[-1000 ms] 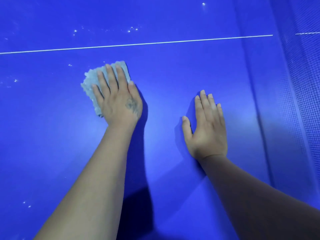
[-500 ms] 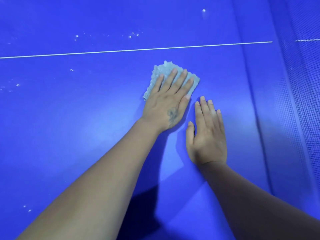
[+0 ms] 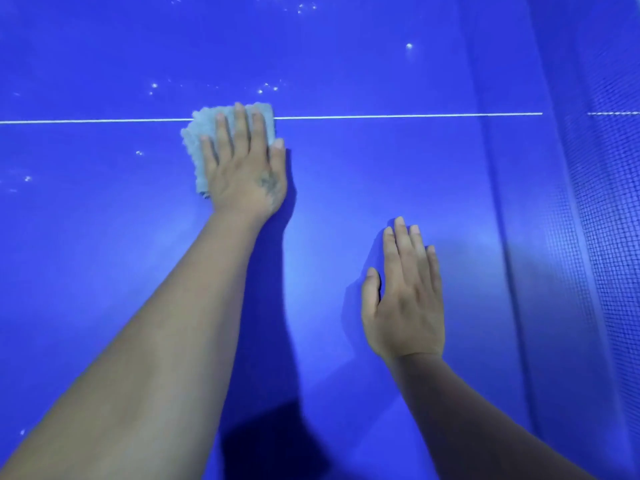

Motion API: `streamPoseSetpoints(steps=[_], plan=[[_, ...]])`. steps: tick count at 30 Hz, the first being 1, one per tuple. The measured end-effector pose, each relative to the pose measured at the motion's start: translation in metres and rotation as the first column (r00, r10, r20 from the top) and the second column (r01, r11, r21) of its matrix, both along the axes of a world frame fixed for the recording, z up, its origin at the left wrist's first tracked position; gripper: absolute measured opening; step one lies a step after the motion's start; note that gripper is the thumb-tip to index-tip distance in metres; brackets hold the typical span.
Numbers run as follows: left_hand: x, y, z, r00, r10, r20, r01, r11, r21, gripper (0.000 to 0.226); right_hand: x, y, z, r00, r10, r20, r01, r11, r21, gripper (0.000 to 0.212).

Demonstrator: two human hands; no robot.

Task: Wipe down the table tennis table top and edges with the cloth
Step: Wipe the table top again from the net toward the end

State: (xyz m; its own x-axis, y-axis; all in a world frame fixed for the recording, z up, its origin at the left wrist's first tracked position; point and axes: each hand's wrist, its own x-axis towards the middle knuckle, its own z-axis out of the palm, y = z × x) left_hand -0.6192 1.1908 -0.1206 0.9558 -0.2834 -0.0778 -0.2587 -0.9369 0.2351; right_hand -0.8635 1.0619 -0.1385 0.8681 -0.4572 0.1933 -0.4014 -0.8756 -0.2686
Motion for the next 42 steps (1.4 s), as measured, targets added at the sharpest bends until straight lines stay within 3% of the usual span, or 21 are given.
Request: streamPoseSetpoints(steps=[7, 11, 14, 18, 21, 24, 27, 32, 36, 42], plan=[[-0.022, -0.032, 0.002, 0.909, -0.416, 0.034, 0.414, 0.909, 0.047, 0.07, 0.0, 0.0, -0.006, 0.999, 0.01, 0.04, -0.009, 1.0, -0.013, 0.061], [-0.086, 0.015, -0.002, 0.856, -0.506, 0.104, 0.507, 0.862, 0.018, 0.062, 0.003, -0.001, -0.004, 0.999, -0.013, 0.042, 0.012, 1.0, 0.018, 0.055], [-0.124, 0.063, -0.002, 0.905, -0.406, 0.124, 0.407, 0.913, 0.025, 0.058, 0.033, 0.015, 0.009, 0.99, -0.124, 0.073, 0.12, 0.991, 0.058, 0.045], [-0.114, 0.114, -0.002, 0.992, -0.089, 0.089, 0.087, 0.996, 0.028, 0.061, 0.076, 0.073, 0.015, 0.997, 0.078, 0.022, -0.079, 0.995, 0.06, 0.065], [-0.075, 0.138, -0.004, 0.989, 0.129, 0.07, -0.131, 0.991, 0.029, 0.064, 0.088, 0.098, 0.005, 0.989, 0.116, -0.086, -0.115, 0.993, 0.018, 0.075], [-0.03, 0.145, -0.007, 0.972, 0.227, 0.066, -0.229, 0.973, 0.027, 0.063, 0.091, 0.098, 0.001, 0.989, 0.09, -0.116, -0.094, 0.995, -0.023, 0.075], [0.004, 0.129, -0.004, 0.975, 0.215, 0.051, -0.216, 0.976, 0.012, 0.062, 0.09, 0.098, 0.003, 0.99, 0.088, -0.107, -0.093, 0.995, -0.04, 0.074], [0.018, 0.08, -0.004, 0.996, -0.003, 0.086, 0.002, 1.0, 0.004, 0.069, 0.093, 0.097, 0.002, 0.993, 0.089, -0.084, -0.091, 0.996, -0.021, 0.069], [-0.009, 0.064, -0.008, 0.977, -0.171, 0.131, 0.174, 0.985, -0.006, 0.066, 0.093, 0.096, -0.001, 0.993, 0.099, -0.065, -0.1, 0.995, -0.011, 0.064], [-0.089, 0.11, -0.009, 0.978, -0.153, 0.143, 0.154, 0.988, 0.0, 0.058, 0.094, 0.095, -0.001, 0.994, 0.102, -0.038, -0.103, 0.994, -0.024, 0.062]])
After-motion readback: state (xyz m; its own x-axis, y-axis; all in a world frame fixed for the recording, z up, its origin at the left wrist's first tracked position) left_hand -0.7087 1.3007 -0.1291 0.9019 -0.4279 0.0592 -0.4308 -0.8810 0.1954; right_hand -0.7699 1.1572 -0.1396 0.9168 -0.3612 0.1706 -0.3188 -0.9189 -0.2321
